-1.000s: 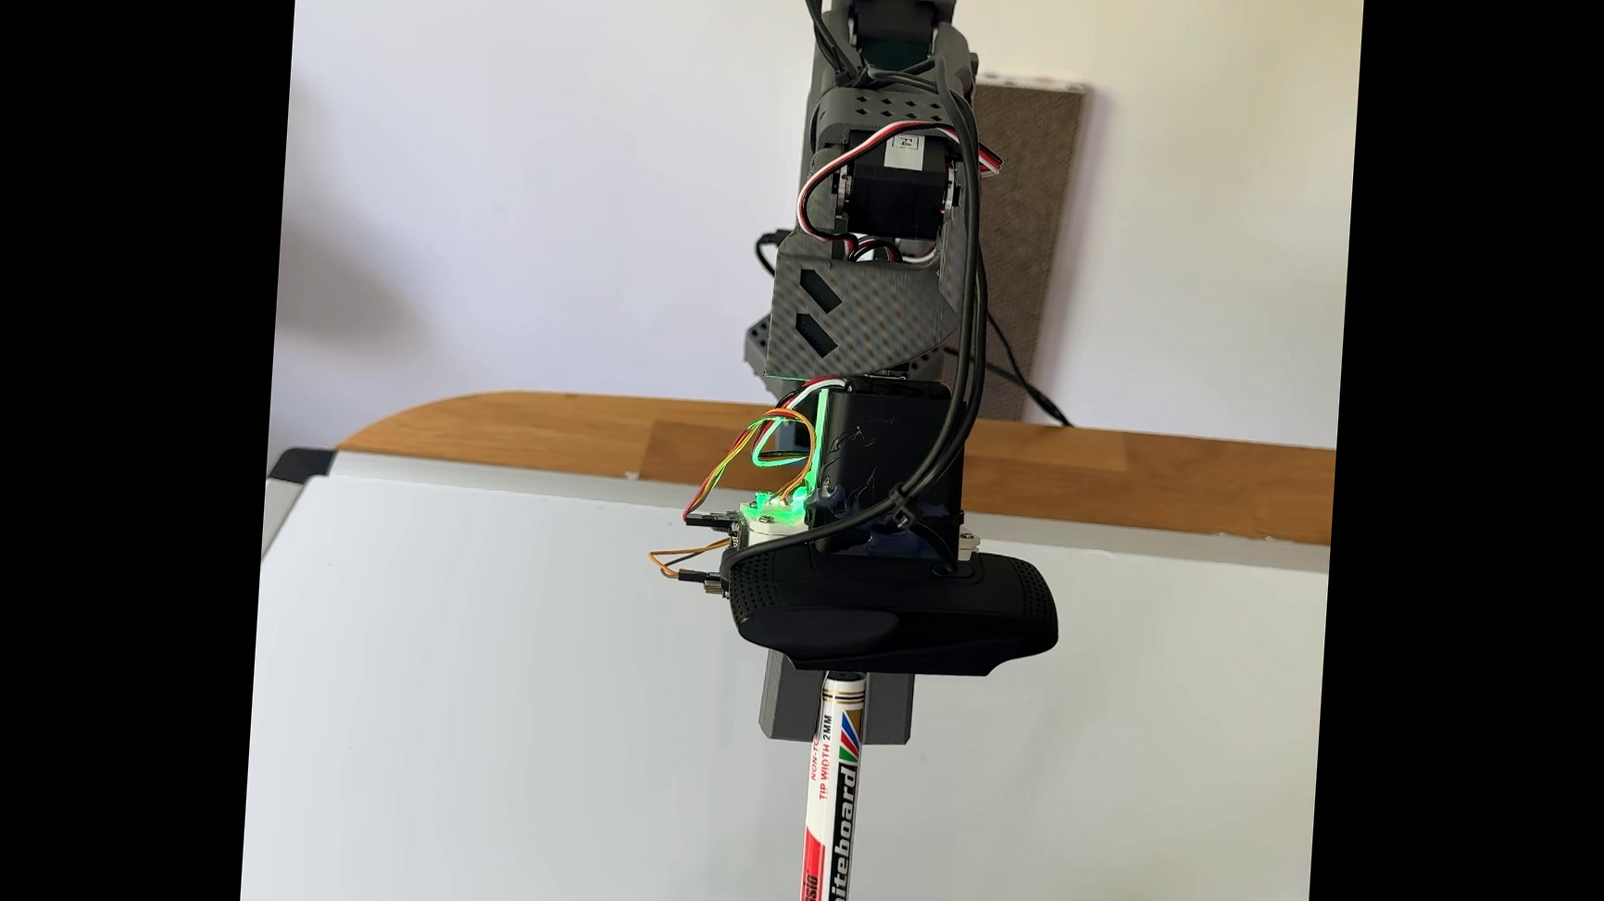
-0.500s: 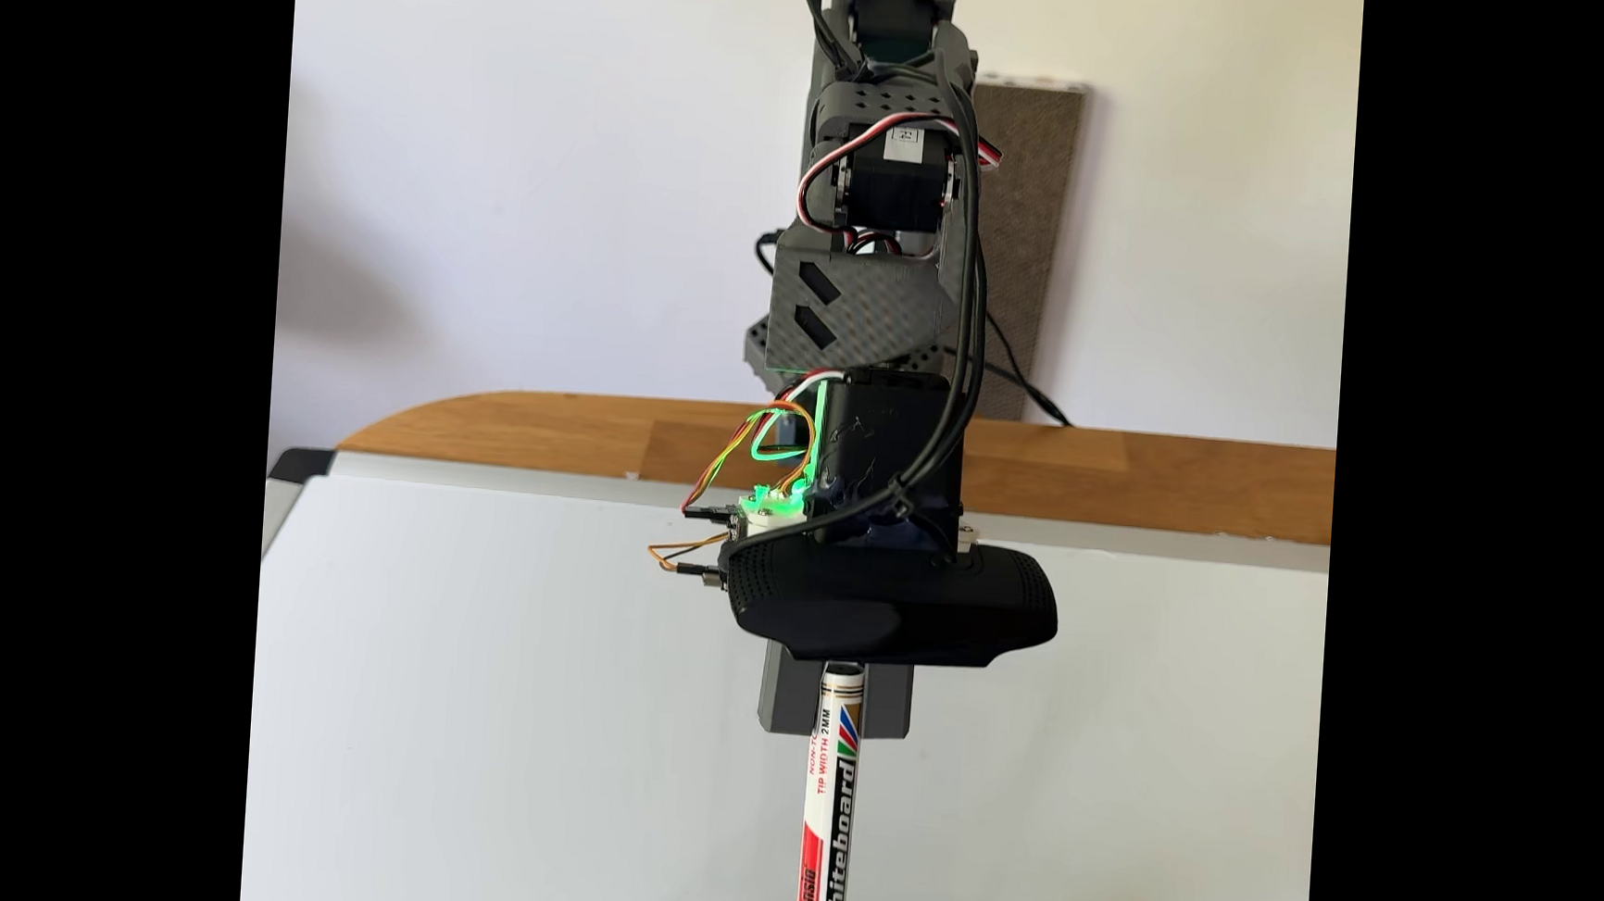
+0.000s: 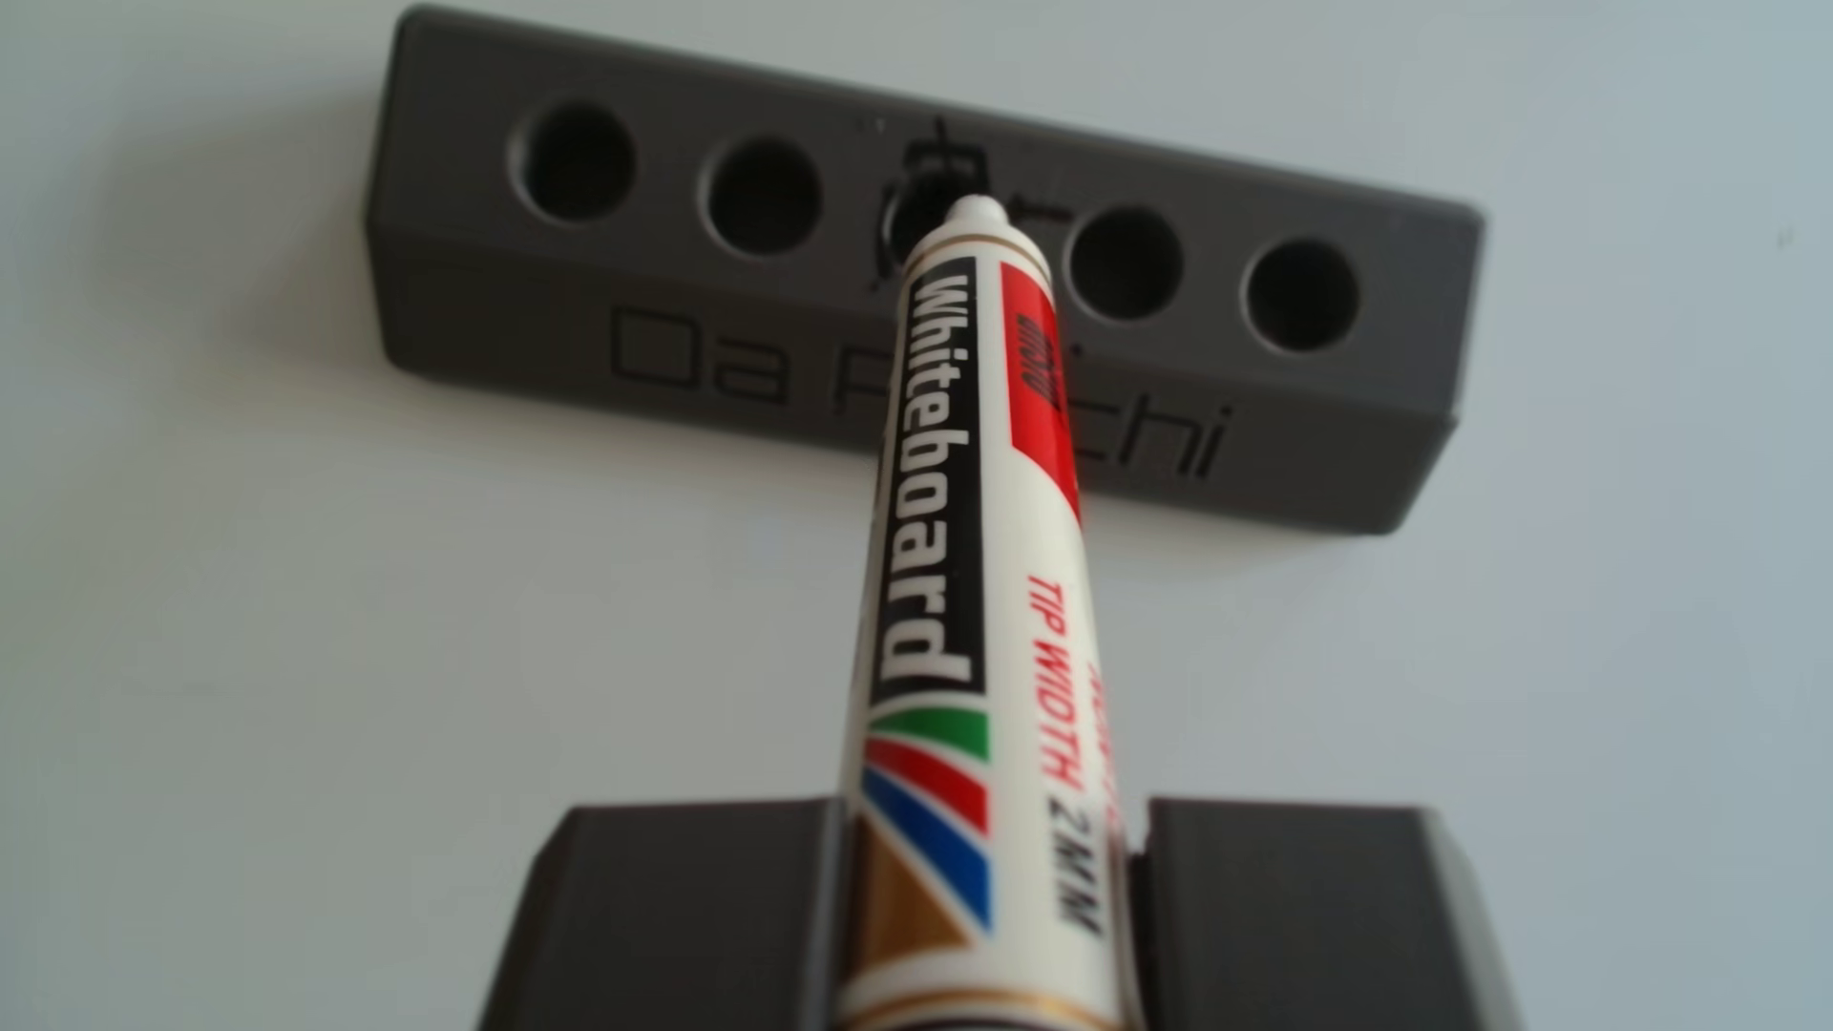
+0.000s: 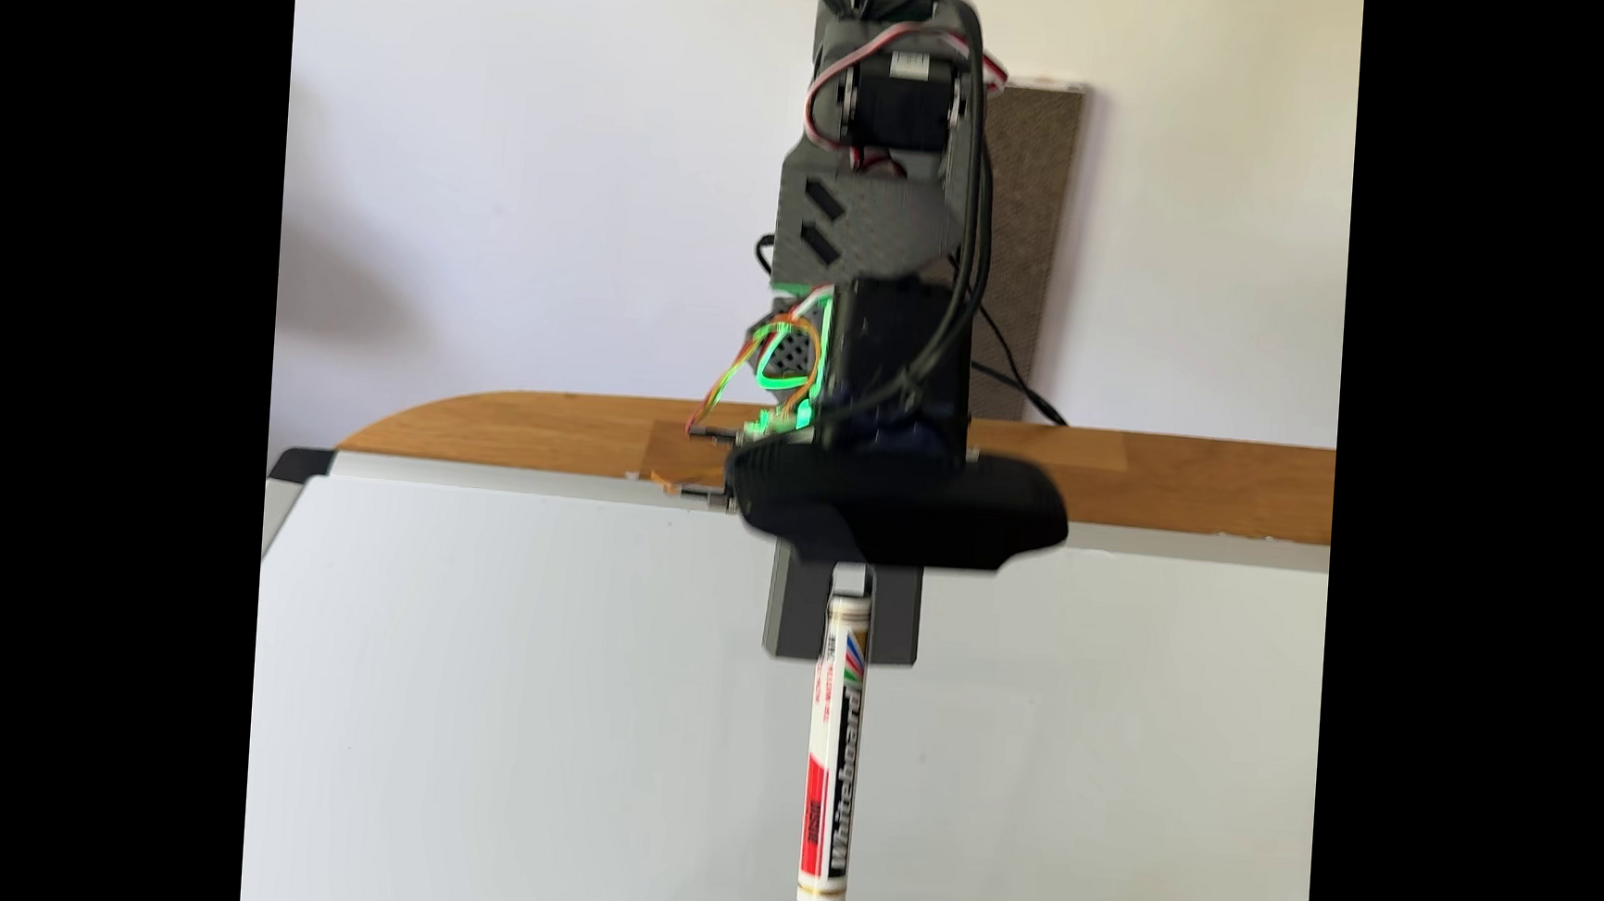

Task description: Draw a face

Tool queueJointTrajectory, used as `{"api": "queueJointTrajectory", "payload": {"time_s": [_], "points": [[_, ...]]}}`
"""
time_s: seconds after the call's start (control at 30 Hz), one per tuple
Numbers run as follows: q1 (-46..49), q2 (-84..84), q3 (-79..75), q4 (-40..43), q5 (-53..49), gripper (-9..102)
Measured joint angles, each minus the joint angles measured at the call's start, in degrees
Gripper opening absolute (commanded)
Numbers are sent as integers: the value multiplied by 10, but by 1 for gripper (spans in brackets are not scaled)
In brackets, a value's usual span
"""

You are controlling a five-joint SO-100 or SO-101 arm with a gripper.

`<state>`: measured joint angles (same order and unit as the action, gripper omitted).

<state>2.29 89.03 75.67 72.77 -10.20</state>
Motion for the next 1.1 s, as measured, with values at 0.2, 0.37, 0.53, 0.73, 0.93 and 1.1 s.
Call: {"api": "queueJointTrajectory", "payload": {"time_s": [0.2,0.37,0.53,0.73,0.93,1.1], "points": [[0,95,0,56,0,-1],[-1,160,0,161,-42,-1],[-42,196,0,243,-130,-1],[-159,222,-1,301,-346,-1],[-227,226,40,315,-550,-1],[-220,226,105,272,-608,-1]]}}
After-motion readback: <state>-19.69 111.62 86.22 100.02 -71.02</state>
